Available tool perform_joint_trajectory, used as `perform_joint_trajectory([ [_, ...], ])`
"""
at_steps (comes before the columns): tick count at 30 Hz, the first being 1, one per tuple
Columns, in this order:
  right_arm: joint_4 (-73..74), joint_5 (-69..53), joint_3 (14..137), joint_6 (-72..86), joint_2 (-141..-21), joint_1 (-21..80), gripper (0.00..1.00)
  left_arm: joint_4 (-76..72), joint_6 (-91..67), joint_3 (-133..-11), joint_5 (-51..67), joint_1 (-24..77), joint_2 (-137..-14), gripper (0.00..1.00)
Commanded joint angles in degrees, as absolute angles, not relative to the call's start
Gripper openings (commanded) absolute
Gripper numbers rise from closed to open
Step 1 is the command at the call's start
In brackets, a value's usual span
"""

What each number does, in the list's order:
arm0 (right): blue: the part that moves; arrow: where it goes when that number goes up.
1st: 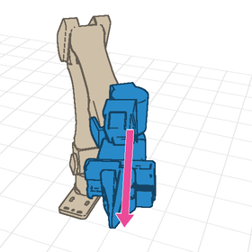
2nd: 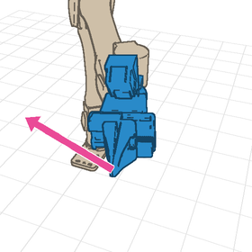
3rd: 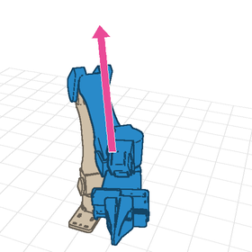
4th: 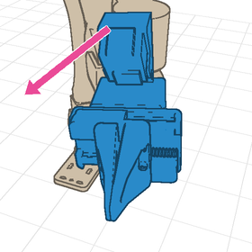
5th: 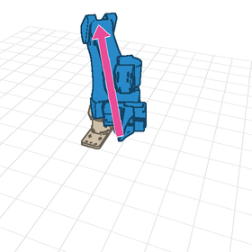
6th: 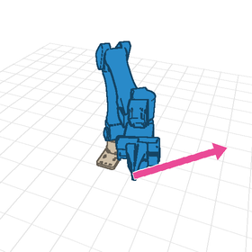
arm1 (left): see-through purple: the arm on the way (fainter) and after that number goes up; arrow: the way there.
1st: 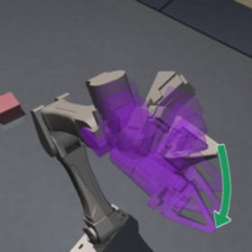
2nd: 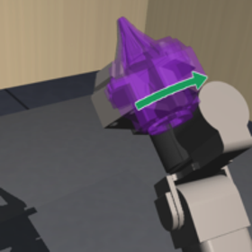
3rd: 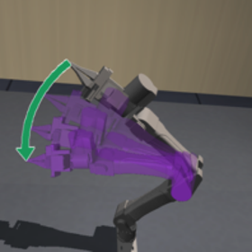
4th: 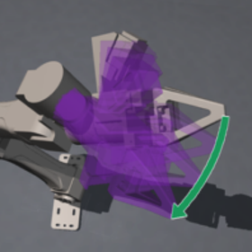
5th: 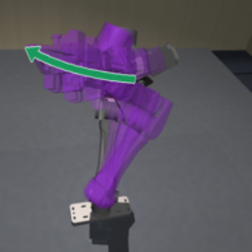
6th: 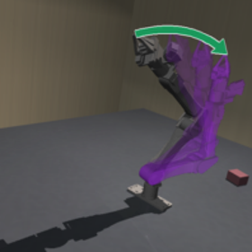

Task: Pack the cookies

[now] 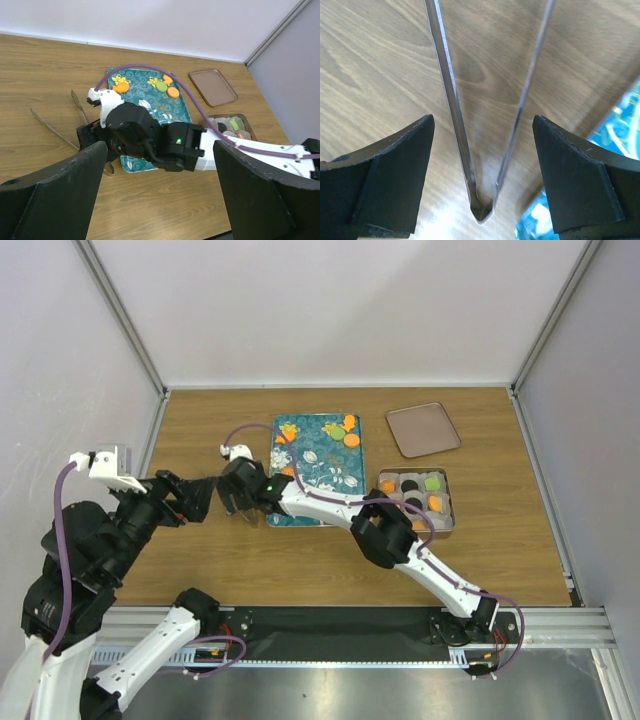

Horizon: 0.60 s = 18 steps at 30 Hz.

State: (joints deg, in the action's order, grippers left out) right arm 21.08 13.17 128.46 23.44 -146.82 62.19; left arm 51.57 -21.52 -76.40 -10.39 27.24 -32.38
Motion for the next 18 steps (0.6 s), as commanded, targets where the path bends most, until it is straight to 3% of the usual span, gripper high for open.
perform_joint_trajectory([
  [1, 17.06, 13.89, 127.18, 22.85, -136.51, 60.83, 0.85, 49.40, -21.18, -78.84, -11.07, 27.51, -34.19, 0.94],
  [8, 19.51, 15.72, 119.37, 23.12, -124.99, 57.75, 0.84, 47.38, -20.65, -79.37, -10.73, 27.51, -35.86, 0.94],
  [13, 20.74, 19.34, 104.72, 25.39, -110.70, 52.48, 0.80, 44.57, -21.35, -76.56, -8.18, 27.51, -37.61, 0.94],
  [18, 24.34, 18.29, 94.14, 28.30, -99.24, 39.57, 0.78, 40.96, -21.53, -71.64, -5.02, 27.51, -39.46, 0.94],
])
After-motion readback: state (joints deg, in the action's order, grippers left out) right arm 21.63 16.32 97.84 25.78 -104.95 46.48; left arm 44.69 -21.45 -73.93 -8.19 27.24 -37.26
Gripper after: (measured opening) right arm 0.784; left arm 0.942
